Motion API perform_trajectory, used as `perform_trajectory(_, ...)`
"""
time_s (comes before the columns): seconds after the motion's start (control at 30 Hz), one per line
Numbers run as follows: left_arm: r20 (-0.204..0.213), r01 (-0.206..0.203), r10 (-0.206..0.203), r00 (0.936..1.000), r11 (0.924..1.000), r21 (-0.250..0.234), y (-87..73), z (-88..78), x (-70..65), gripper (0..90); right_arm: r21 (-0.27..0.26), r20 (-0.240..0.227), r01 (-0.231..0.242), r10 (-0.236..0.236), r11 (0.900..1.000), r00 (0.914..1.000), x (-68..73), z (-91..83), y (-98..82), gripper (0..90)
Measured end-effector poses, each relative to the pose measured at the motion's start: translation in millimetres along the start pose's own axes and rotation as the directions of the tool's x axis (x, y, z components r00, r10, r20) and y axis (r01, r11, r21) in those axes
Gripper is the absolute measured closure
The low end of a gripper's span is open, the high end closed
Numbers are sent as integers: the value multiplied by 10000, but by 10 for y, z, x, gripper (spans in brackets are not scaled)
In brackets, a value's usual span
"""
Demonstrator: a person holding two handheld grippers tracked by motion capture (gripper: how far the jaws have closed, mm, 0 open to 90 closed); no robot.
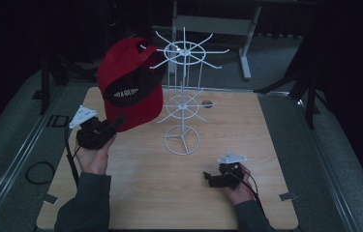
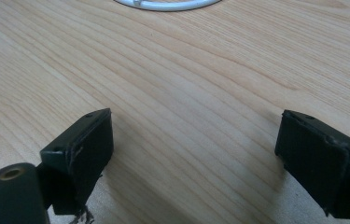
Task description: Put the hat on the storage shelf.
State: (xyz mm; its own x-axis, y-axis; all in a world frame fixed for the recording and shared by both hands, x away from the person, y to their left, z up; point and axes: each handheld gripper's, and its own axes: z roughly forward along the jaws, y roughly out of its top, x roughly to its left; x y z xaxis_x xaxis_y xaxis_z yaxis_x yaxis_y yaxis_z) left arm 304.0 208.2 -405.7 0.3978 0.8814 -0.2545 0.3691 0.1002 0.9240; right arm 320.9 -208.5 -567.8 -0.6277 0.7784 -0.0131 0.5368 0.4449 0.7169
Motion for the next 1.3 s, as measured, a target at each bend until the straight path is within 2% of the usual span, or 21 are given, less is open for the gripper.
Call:
perform_trajectory(0.4,-32,52,-50,10000,9981,612,-253,114,23,851,29,-13,-5,6,10000,10000,0,-1,0,112)
perform_trajectory(0.57,19,-320,320,9995,9947,975,-333,155,-7,832,-5,6,1,-1,10000,10000,-1,1,0,112)
perform_trajectory(0.7,187,-337,319,9993,9937,1068,-367,164,5,821,-16,11,-1,1,10000,10000,0,2,0,112)
perform_trajectory(0.8,150,-441,426,9990,9920,1182,-396,179,8,765,-9,6,-6,6,10000,10000,1,1,0,112)
perform_trajectory(1.0,163,-204,186,9997,9920,1250,-449,185,52,647,-5,7,-3,3,10000,10000,0,1,0,112)
perform_trajectory(1.3,-78,156,-147,9999,9921,1246,-518,179,113,511,2,5,-17,17,10000,10000,1,1,0,112)
